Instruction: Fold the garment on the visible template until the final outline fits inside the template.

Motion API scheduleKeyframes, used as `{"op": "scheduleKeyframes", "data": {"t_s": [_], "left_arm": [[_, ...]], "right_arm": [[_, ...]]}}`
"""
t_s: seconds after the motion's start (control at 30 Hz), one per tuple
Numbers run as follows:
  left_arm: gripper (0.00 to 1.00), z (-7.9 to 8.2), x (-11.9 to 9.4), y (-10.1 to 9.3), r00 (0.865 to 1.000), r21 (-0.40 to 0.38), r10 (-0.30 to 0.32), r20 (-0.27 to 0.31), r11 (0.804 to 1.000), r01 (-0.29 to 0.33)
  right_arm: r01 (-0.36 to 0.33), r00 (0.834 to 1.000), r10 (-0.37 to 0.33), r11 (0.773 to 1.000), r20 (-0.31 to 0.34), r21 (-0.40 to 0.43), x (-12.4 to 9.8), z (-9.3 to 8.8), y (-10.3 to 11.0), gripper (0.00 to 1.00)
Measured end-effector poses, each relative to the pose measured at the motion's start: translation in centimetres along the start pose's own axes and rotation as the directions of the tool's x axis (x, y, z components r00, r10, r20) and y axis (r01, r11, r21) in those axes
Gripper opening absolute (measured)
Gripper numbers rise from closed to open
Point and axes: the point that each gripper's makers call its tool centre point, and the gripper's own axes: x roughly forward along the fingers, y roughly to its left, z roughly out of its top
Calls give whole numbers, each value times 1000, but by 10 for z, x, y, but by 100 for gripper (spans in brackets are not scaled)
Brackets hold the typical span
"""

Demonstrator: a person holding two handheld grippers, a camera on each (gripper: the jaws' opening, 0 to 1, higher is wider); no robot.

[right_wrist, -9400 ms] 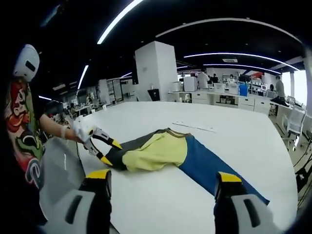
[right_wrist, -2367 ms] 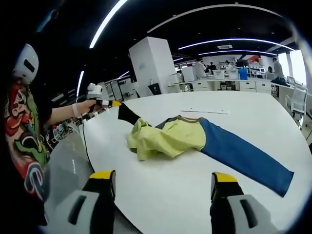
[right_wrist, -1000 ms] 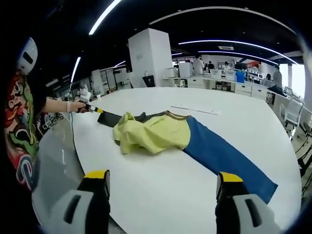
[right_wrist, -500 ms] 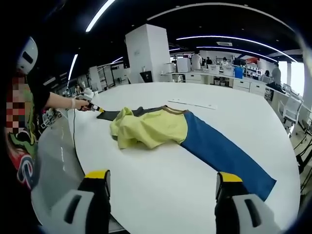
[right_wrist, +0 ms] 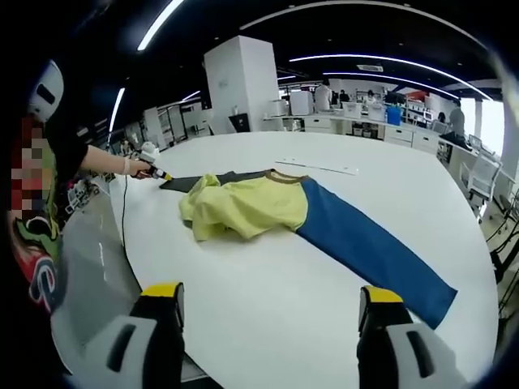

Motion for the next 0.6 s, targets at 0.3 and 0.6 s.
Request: {"op": "scheduleKeyframes", "data": {"t_s": [0.3,0.6], "left_arm": [[0,5,2,2,1000,39,21,8,999,-21],[0,6,2,3,999,52,28,16,998,-29]], "right_arm": [[3,1000,-3,1000,-3,9,-1,-1,3,89],[-7,1000,7,1000,-6,13,2,-1,9,89]]}}
